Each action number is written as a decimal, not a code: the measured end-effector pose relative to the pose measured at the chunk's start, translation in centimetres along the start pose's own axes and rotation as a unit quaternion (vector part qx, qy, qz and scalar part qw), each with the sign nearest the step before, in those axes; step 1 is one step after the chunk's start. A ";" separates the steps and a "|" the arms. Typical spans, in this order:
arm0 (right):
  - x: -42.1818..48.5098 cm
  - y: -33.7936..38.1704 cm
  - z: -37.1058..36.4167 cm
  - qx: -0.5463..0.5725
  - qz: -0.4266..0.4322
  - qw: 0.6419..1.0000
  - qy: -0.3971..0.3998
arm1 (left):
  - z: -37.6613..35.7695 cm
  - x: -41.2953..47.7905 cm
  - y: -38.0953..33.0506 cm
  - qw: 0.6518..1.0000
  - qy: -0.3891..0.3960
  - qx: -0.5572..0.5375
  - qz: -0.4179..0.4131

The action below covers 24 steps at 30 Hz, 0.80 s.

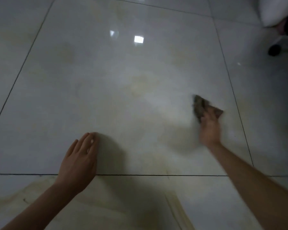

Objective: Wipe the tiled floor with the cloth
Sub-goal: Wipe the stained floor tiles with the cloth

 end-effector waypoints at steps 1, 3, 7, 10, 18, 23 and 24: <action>-2.4 2.0 -2.2 -0.010 0.042 0.999 0.017 | 0.2 0.2 -0.3 1.000 -0.002 -0.001 0.000; -8.2 7.8 -6.7 0.017 0.157 0.986 0.045 | 0.3 0.5 -0.8 1.000 0.008 -0.002 0.005; -20.0 15.8 -11.7 0.107 0.318 0.925 0.176 | 0.6 0.3 -1.4 0.999 0.042 0.008 0.017; -20.0 14.6 -10.7 0.151 0.335 0.885 0.286 | 0.9 -0.2 -2.1 0.997 0.071 0.020 0.007; -6.8 -7.8 6.7 0.049 -0.002 0.997 0.060 | 0.9 1.3 -6.9 0.986 0.138 0.071 -0.066; -9.9 -5.9 2.1 0.005 -0.083 0.989 -0.125 | 1.1 3.0 -9.8 0.986 0.115 0.078 -0.091; -11.2 -3.3 -0.1 0.019 -0.048 0.993 -0.104 | 1.3 3.2 -10.5 0.986 0.113 0.075 -0.095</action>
Point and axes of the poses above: each hand's wrist, its own x-axis towards the middle knuckle, its own z-axis out of the back of the hand, y = z × x, the point moved 9 cm from there along x, towards the middle knuckle, and after that the axes turned 11 degrees about x, right-handed, at the moved point
